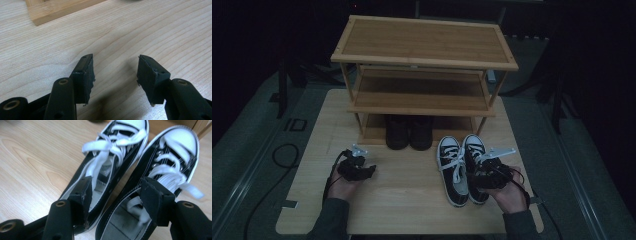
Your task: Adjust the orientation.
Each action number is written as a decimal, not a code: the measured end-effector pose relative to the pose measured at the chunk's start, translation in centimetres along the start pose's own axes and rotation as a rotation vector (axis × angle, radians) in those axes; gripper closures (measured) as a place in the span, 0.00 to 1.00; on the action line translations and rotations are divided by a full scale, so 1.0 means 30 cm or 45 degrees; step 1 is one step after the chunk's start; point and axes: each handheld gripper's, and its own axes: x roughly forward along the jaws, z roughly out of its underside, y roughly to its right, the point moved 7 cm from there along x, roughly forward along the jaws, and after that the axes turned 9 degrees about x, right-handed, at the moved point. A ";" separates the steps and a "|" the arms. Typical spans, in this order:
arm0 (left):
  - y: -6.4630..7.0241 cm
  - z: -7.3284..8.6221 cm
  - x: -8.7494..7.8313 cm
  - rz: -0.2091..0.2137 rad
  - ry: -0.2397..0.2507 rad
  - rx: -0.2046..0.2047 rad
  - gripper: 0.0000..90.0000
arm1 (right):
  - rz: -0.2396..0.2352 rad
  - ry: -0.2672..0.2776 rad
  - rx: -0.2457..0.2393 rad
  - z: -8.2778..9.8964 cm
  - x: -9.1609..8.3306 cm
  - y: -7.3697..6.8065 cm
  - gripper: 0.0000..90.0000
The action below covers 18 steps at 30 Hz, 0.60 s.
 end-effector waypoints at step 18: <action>0.000 0.000 0.001 -0.001 0.003 0.002 0.53 | 0.026 -0.084 0.123 0.033 0.042 0.022 0.44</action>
